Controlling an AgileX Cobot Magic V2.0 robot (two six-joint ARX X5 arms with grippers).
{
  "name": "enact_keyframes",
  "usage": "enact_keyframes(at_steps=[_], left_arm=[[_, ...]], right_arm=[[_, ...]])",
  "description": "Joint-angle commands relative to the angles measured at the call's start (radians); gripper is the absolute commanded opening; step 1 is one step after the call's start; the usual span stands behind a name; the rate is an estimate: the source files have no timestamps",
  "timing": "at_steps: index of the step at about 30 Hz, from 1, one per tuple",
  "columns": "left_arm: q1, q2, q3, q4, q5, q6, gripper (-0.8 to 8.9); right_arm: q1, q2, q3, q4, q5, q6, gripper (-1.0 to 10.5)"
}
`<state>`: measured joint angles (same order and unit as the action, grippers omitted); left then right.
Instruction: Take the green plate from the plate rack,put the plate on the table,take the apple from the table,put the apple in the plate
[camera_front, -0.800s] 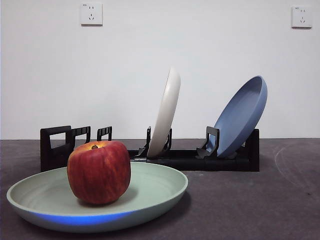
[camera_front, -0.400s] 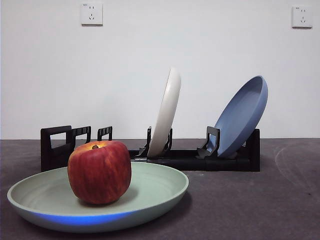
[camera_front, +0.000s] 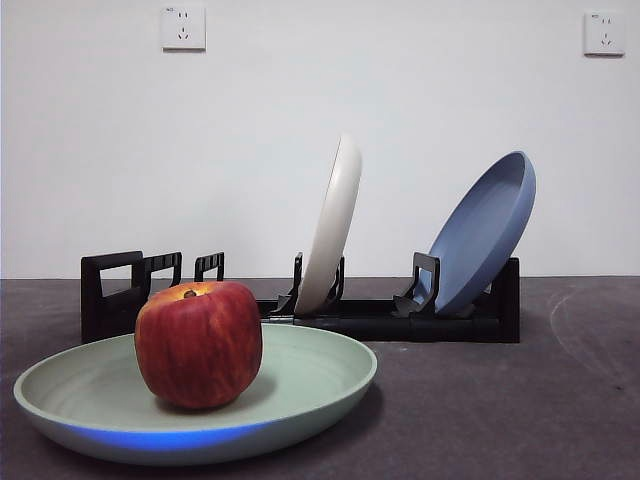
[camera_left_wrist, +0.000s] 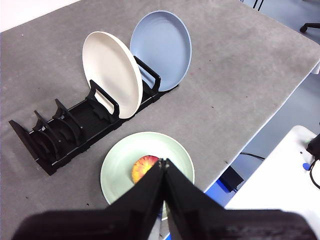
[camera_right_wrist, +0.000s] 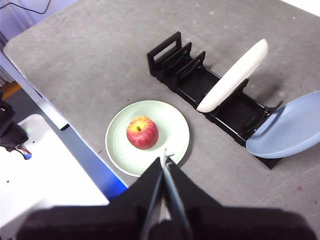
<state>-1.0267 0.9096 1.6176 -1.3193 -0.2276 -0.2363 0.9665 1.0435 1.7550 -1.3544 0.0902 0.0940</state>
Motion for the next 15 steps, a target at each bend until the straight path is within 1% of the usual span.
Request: enact_keyframes(at_steps=[1,15], left_arm=[[-0.002,0.003,0.002,0.003,-0.001,0.005,-0.04],[0.004,0.055,0.002,0.006,-0.002,0.005,-0.04]], right_arm=[[0.001,0.000,-0.003,-0.024,0.004,0.007,0.0],[0.001,0.001,-0.003,-0.024,0.004,0.007,0.0]])
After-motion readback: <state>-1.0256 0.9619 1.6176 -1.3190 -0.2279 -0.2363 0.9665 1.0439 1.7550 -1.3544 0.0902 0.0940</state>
